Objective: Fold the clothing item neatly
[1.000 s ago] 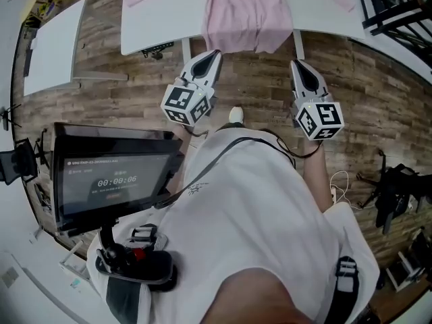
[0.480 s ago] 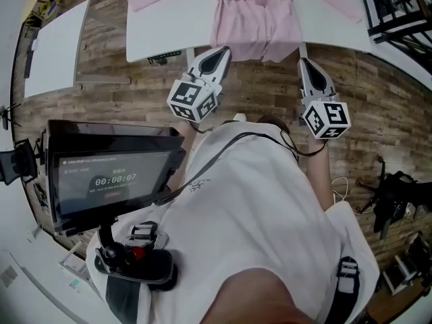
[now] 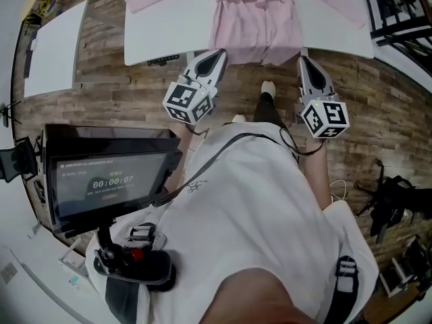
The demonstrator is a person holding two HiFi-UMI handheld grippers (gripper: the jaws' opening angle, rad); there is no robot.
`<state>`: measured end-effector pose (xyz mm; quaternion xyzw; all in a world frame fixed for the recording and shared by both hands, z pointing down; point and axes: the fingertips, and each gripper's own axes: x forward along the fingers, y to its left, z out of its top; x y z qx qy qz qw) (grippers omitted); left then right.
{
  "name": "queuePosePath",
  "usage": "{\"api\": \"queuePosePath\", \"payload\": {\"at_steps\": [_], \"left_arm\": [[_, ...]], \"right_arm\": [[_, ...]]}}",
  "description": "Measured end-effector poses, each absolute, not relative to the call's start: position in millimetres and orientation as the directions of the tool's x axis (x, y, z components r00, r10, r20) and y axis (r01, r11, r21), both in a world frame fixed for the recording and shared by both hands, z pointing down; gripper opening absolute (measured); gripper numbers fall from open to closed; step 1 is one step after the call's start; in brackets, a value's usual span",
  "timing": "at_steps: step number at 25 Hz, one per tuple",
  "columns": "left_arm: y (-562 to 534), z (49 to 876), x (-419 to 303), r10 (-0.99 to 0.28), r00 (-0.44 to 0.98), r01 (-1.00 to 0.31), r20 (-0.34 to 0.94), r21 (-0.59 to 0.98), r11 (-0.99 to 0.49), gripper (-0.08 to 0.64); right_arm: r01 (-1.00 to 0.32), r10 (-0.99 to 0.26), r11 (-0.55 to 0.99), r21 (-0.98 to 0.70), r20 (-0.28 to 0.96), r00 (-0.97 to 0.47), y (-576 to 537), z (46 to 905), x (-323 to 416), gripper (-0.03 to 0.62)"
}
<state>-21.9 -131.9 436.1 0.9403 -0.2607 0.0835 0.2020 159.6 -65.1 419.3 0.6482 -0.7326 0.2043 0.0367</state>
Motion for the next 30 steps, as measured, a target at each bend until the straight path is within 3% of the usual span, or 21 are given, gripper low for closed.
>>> {"api": "queuePosePath", "payload": {"at_steps": [9, 26, 30], "left_arm": [[-174, 434, 5, -0.506, 0.817, -0.574, 0.275, 0.318, -0.754, -0.002], [-291, 452, 119, -0.623, 0.704, -0.709, 0.341, 0.307, -0.634, -0.002], [-294, 457, 112, -0.642, 0.67, -0.742, 0.373, 0.307, -0.596, -0.002]], "right_arm": [[-0.959, -0.924, 0.137, -0.246, 0.316, -0.213, -119, 423, 193, -0.003], [-0.919, -0.872, 0.245, -0.309, 0.344, -0.348, -248, 462, 323, -0.003], [-0.908, -0.855, 0.269, -0.321, 0.353, -0.379, -261, 470, 323, -0.003]]}}
